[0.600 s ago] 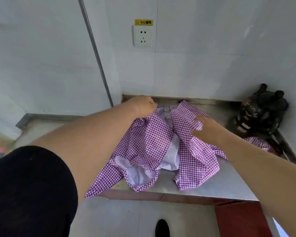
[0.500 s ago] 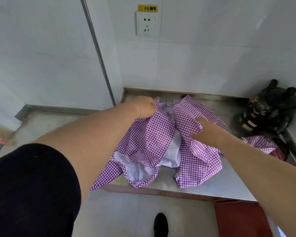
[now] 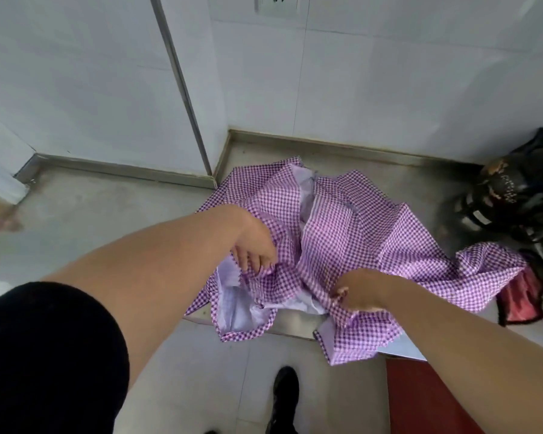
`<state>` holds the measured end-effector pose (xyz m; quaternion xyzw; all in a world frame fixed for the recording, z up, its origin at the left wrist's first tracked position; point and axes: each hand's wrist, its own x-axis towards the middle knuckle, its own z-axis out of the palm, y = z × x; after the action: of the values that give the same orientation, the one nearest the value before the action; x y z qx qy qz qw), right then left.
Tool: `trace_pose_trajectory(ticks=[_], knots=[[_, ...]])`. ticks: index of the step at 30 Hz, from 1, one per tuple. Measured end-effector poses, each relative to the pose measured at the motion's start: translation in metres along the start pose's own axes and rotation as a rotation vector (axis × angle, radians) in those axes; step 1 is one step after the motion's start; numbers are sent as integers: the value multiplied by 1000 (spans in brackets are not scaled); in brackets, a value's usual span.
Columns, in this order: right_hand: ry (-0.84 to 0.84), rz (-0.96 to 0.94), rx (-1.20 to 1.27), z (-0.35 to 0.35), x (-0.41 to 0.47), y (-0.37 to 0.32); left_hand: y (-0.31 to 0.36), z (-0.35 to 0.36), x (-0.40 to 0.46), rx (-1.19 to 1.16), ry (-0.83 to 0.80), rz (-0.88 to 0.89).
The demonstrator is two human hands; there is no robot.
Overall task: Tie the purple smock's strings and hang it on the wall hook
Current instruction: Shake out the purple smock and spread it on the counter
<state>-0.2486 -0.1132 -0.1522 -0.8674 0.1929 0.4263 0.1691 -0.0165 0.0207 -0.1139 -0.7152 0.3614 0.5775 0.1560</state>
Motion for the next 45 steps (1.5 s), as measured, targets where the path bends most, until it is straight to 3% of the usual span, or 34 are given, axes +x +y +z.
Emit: trace_pose_trajectory(ticks=[2,3,5,8,10,11,15,20,22,23,24,25,27,29,30,33,37,40,45], knots=[[-192,18,129,2,-3,2,4,5,-3,-136,-133,-13],[-196,25,208,2,-3,4,4,5,-3,-182,-115,7],[9,37,263,-2,4,13,5,-1,-1,-189,110,92],[489,86,239,-7,21,34,-1,-9,12,-33,582,158],[658,114,245,-6,33,47,-12,-10,25,13,828,78],[678,150,210,-5,37,52,-18,-9,32,22,873,19],[517,294,121,-2,51,64,-42,-6,54,-108,665,-14],[413,221,13,13,62,60,-39,6,75,70,143,-60],[432,211,-32,10,61,59,-34,5,81,-212,-123,-111],[435,214,5,6,60,60,-31,4,84,-303,-165,-90],[432,221,64,2,60,61,-29,0,86,-290,-92,-53],[418,231,103,-2,63,64,-29,-5,88,-221,80,-3],[472,225,169,-8,72,71,-28,-11,94,-39,548,99],[614,196,247,-10,83,78,-31,-13,99,50,927,90],[675,176,284,-11,89,81,-33,-14,102,57,998,32],[752,159,365,-20,108,86,-42,-21,120,-115,925,-96],[656,262,510,-26,126,88,-59,-22,138,-522,829,-130],[582,284,512,-12,130,81,-64,-16,138,-427,815,-197],[625,284,553,8,121,68,-72,-10,128,-142,738,-173]])
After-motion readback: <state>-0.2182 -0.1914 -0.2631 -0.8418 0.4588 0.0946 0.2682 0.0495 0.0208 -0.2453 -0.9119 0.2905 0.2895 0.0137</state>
